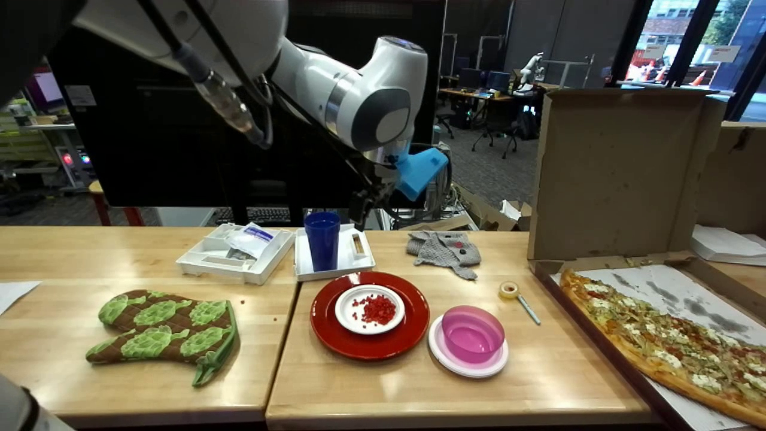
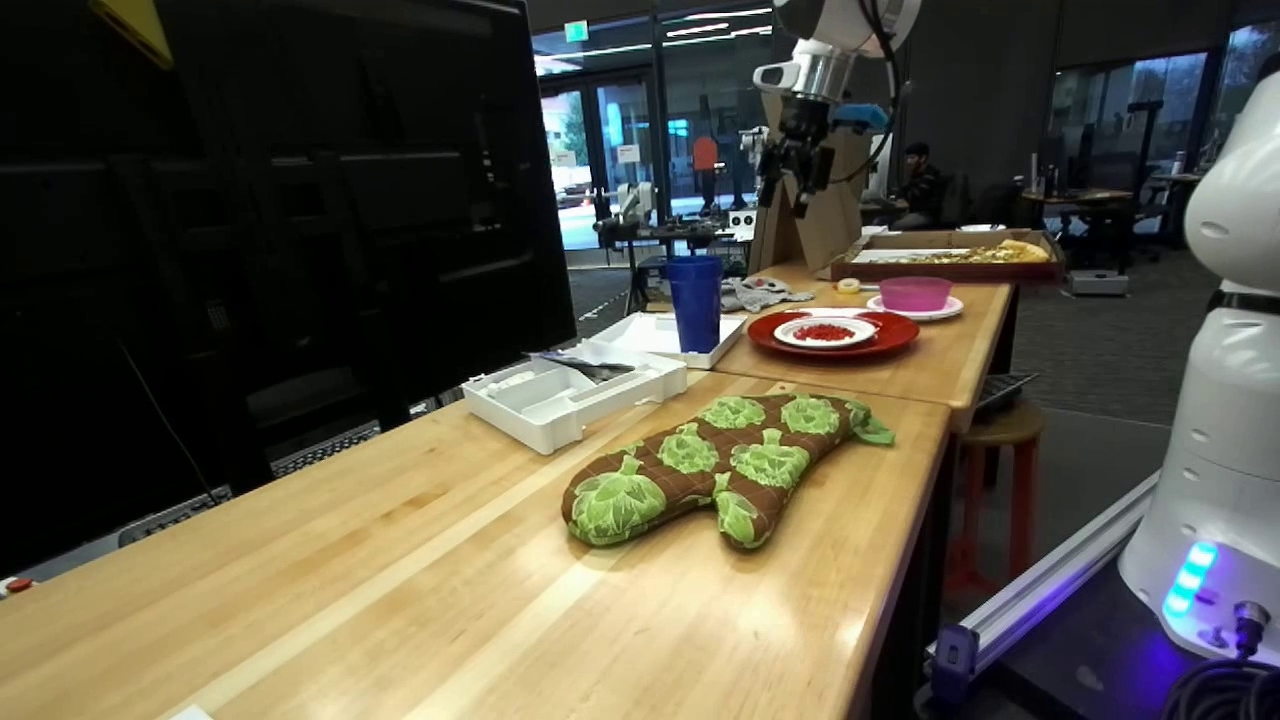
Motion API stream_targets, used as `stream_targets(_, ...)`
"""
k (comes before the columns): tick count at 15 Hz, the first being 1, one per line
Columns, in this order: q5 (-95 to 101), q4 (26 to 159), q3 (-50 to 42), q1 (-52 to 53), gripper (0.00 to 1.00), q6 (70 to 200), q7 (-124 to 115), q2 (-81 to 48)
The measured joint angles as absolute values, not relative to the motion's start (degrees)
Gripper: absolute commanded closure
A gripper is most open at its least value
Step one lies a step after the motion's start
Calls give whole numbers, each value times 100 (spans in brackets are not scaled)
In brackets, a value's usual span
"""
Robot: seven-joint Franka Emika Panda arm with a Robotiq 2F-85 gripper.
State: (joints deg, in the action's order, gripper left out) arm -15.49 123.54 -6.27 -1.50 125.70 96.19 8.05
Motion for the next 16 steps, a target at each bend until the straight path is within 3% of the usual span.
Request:
stream_targets(7,-2051,12532,-1103,-541,0,12561,9146,499)
stream_targets(16,-2608,12524,-848,-519,0,12821,8448,72)
